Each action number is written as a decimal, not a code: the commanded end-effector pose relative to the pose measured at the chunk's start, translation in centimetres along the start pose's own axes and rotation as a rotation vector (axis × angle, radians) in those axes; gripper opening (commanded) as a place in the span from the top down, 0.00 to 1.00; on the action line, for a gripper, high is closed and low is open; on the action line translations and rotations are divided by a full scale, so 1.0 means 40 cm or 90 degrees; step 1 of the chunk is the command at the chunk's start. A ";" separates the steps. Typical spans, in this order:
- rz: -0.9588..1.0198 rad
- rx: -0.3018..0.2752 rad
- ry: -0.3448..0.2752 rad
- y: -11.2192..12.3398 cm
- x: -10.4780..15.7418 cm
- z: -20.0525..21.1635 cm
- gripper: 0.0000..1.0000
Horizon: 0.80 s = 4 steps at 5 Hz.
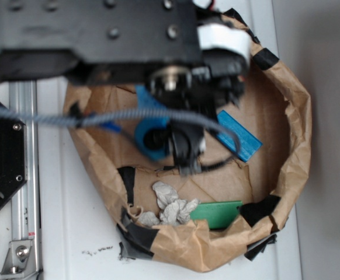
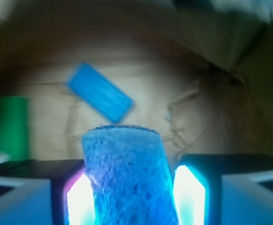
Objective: Grab the blue sponge.
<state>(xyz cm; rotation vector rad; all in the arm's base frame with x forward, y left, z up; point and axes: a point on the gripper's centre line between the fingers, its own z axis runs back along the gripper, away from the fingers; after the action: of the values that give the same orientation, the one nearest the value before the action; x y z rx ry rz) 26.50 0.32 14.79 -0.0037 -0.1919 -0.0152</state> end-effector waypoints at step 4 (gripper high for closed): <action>-0.035 0.022 -0.132 0.035 -0.003 0.086 1.00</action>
<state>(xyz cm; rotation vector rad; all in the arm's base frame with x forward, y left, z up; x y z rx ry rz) 25.80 0.94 17.06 0.0300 -0.3609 -0.0634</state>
